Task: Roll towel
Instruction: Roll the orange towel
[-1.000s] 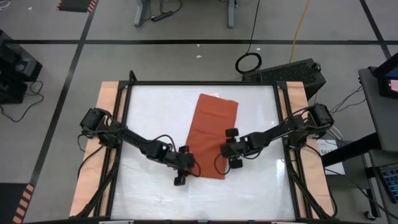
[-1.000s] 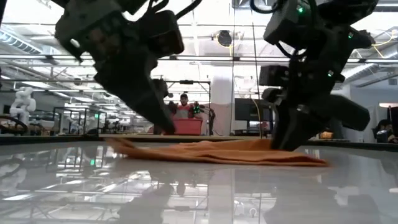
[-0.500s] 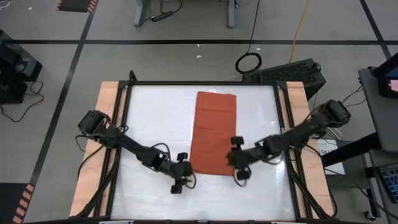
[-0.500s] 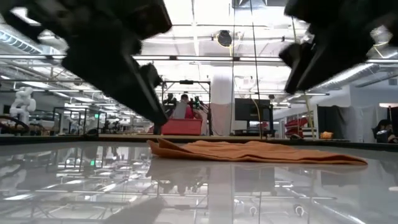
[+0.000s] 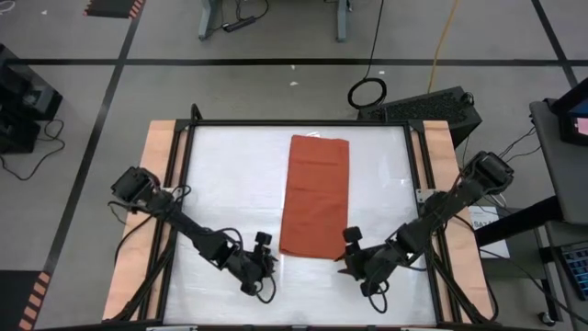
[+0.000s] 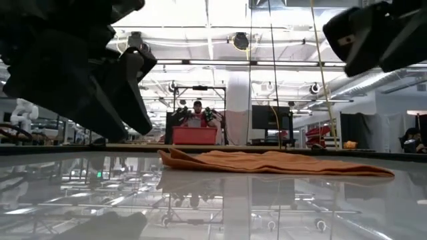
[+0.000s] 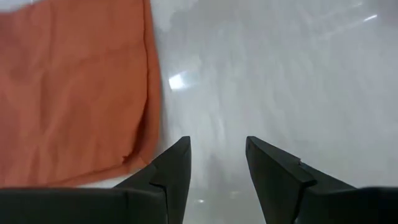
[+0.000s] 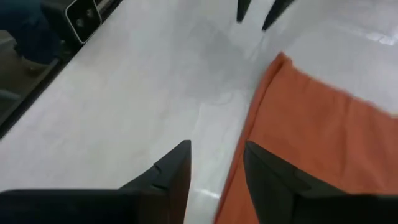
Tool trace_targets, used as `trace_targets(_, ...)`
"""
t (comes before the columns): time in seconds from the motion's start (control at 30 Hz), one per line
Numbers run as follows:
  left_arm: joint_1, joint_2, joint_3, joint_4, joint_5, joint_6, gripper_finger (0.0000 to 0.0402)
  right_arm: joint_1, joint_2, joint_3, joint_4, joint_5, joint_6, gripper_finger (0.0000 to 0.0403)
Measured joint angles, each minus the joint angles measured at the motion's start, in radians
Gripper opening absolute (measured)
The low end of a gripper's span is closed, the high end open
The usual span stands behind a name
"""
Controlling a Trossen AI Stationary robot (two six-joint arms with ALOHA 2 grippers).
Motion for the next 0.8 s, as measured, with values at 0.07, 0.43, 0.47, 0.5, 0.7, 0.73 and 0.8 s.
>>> trace_targets(0.07,-0.01,0.0,0.0,0.0,-0.008,0.038,0.0162,0.004,0.001,0.0,0.015,0.005,-0.043,0.0154)
trace_targets(0.43,-0.03,-0.002,0.0,-0.041,-0.098,0.13,0.0162,0.004,0.001,0.0,0.007,0.005,0.036,0.0234)
trace_targets(0.47,-0.03,-0.002,0.0,-0.04,-0.112,0.112,0.0162,0.004,0.001,0.0,0.006,0.005,0.069,0.0235)
trace_targets(0.5,-0.03,-0.003,0.0,-0.041,-0.124,0.091,0.0162,0.004,0.001,0.0,0.006,0.004,0.102,0.0235)
trace_targets(0.7,-0.028,-0.009,0.0,-0.002,-0.217,-0.012,0.0162,0.012,0.001,0.0,0.012,0.019,0.217,0.0223)
trace_targets(0.73,-0.028,-0.009,0.0,0.012,-0.237,-0.026,0.0162,0.012,0.001,0.001,0.014,0.02,0.232,0.022)
trace_targets(0.8,-0.028,-0.009,0.001,0.033,-0.266,-0.048,0.0162,0.012,0.001,0.001,0.015,0.02,0.256,0.0217)
